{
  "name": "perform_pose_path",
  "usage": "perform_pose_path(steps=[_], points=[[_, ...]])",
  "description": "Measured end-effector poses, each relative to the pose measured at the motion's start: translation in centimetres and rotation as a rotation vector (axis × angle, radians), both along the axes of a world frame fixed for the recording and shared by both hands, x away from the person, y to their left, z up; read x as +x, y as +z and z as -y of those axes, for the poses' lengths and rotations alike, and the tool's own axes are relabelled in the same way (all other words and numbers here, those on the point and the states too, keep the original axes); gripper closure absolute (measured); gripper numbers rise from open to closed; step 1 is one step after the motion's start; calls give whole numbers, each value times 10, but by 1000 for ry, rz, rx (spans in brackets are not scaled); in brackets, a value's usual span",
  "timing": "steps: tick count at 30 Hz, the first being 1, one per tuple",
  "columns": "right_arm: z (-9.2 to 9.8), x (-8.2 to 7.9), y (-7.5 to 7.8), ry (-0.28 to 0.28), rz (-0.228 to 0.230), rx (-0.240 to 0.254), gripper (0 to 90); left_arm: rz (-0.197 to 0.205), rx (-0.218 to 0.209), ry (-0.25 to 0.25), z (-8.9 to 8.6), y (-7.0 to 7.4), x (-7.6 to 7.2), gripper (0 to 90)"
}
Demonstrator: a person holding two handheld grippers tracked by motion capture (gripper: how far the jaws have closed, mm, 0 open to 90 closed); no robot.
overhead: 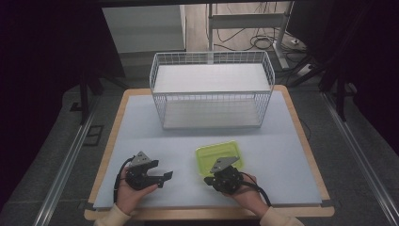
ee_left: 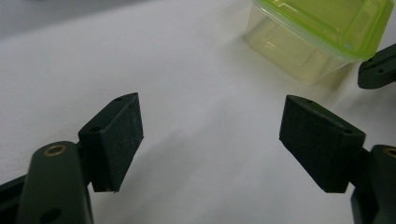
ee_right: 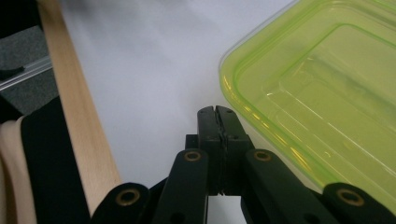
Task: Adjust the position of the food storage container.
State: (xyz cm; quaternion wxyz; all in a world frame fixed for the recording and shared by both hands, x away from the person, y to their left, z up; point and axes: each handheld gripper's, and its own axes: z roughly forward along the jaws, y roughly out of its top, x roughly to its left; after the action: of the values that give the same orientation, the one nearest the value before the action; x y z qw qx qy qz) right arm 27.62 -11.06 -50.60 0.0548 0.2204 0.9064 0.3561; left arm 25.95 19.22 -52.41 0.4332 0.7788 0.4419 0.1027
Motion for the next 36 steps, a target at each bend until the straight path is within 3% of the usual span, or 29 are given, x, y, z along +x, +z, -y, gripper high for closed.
perform_pose_path(steps=[13, 19, 20, 23, 25, 26, 27, 31, 33, 34, 36], points=[[-11, 4, -3, -61, 39, 18, 900, -2, 2, 9, -2, -1, 1, 211], [-8, -3, 2, -34, 36, 48, 900, -5, 0, 8, -2, 0, 1, 211], [1, -7, 10, -28, 49, 83, 900, -14, -3, 18, -2, 0, 1, 213], [16, -10, 19, -44, 76, 108, 900, -28, -8, 30, -3, 0, 1, 216], [47, -9, 32, -113, 96, 160, 900, -31, -16, 38, -4, 0, 2, 218], [47, -9, 32, -113, 96, 160, 900, -31, -16, 38, -4, 0, 2, 218], [72, -4, 37, -174, 93, 189, 900, -32, -19, 38, -4, 0, 2, 218], [102, 6, 39, -244, 82, 208, 900, -35, -22, 31, -3, 1, 3, 218], [108, 10, 38, -256, 76, 214, 900, -39, -22, 31, -2, 1, 4, 217], [119, 17, 36, -292, 59, 222, 886, -42, -17, 33, -2, 1, 4, 218], [122, 19, 36, -304, 56, 222, 872, -48, 9, 56, -2, 2, 5, 220]])
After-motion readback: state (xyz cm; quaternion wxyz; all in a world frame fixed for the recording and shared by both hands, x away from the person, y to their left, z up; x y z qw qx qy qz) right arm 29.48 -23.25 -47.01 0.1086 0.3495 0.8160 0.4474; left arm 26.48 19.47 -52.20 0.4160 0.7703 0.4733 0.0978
